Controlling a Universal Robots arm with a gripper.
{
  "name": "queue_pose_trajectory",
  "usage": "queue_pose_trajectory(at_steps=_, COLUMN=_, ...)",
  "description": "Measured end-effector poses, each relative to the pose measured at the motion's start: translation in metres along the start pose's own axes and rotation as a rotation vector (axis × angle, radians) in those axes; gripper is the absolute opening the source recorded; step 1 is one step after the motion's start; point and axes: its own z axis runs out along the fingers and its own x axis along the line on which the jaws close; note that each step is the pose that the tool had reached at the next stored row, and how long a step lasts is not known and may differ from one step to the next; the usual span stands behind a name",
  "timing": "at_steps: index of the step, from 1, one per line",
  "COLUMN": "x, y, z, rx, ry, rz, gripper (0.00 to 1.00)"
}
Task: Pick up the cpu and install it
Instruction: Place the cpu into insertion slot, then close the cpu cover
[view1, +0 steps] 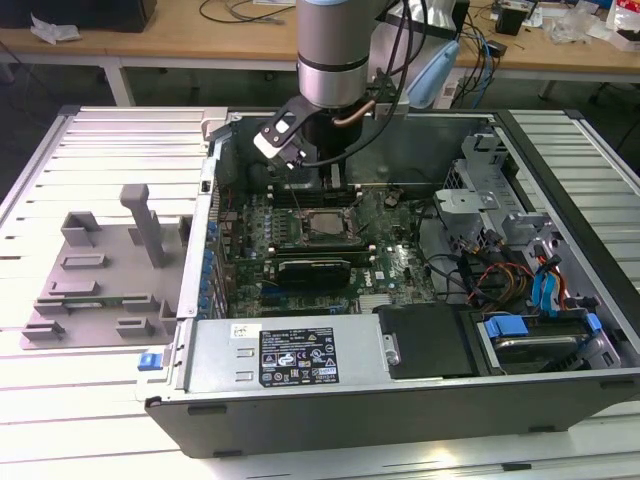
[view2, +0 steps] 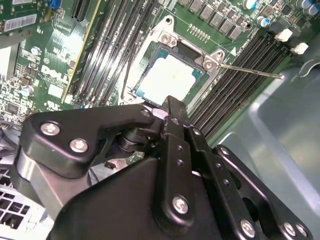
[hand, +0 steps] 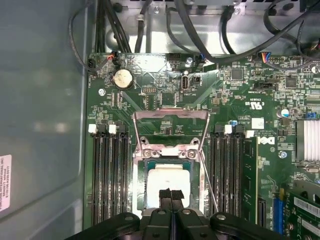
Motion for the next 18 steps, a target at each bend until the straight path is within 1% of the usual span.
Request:
queue_pose_trajectory(at_steps=12, x=-0.0006, y=0.0000, z=-0.0003, rx=0.0000, ry=-0.0001, rz=0.000, gripper=0.11)
queue_pose_trajectory(at_steps=14, x=-0.0005, y=0.0001, z=-0.0017, rx=0.0000, ry=-0.0001, rz=0.000, gripper=0.11)
queue_pose_trajectory(at_steps=18, x=-0.0004, y=0.0004, z=-0.0068, rx=0.0000, ry=0.0000, rz=0.000, gripper=0.11)
